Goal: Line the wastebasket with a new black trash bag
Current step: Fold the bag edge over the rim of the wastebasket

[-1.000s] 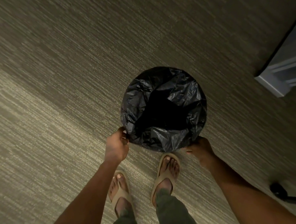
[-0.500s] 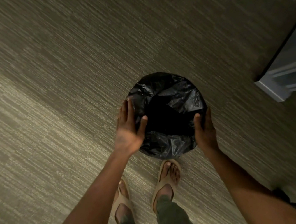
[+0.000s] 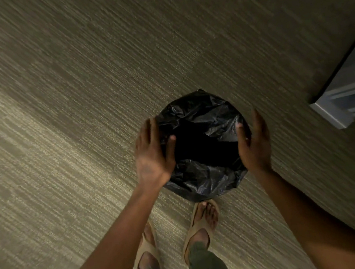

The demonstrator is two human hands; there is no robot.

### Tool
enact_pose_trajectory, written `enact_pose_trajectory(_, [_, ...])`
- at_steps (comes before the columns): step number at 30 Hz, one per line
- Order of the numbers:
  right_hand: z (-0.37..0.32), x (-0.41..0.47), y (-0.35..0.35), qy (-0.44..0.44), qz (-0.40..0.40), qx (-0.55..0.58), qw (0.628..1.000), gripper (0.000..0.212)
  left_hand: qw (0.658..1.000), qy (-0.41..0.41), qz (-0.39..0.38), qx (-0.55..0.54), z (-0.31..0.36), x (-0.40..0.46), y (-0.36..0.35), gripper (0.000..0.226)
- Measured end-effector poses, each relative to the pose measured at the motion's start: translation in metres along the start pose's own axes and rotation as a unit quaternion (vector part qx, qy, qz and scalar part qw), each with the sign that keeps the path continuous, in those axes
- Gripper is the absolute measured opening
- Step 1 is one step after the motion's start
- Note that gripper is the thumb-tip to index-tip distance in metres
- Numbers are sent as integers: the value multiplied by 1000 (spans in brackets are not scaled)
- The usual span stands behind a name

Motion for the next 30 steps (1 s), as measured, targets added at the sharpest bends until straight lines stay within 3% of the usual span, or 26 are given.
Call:
enact_pose_trajectory(4, [-27, 39, -16, 111, -110, -97, 983, 79, 991, 106, -70, -43, -8, 5, -15, 78])
enact_pose_trajectory(7, [-36, 70, -26, 77, -155, -127, 977, 75, 979, 153, -92, -102, -22, 34, -15, 78])
enact_pose_trajectory(10, [-39, 89, -27, 57, -193, -136, 970, 86, 954, 223, -120, -162, -41, 57, -15, 58])
enact_pose_trajectory(12, [-40, 94, -25, 32, -219, -112, 969, 77, 936, 263, -147, -184, -46, 64, -12, 66])
enact_pose_trajectory(14, [-43, 90, -20, 18, -202, -59, 978, 72, 953, 236, -107, -154, -42, 65, -9, 65])
enact_pose_trajectory(17, [-42, 71, -8, 17, -120, -31, 992, 74, 967, 198, 73, -141, -26, 49, 0, 61])
enact_pose_trajectory(19, [-35, 60, -8, 0, -125, -40, 991, 72, 971, 164, 132, -115, -16, 24, 0, 65])
enact_pose_trajectory(22, [-29, 56, -11, -30, -156, -38, 987, 59, 980, 159, 18, -120, -17, -12, -19, 77])
enact_pose_trajectory(25, [-27, 62, -10, -111, -209, 5, 972, 64, 976, 150, -66, -142, -38, -25, -30, 91])
enact_pose_trajectory(27, [-21, 63, -7, -110, -186, 13, 976, 69, 982, 121, -63, -131, -46, -23, -25, 93])
enact_pose_trajectory(30, [-16, 42, 4, -55, -64, 34, 996, 74, 986, 120, 60, -103, -42, -27, -8, 93])
Point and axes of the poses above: each hand's wrist, its own x-axis towards the middle knuckle, its own y-axis out of the back of the hand, z = x × y, the point moved 2 cm from there along x, towards the middle knuckle, and after that the axes turned 12 degrees about -x, right-handed, at the moved point
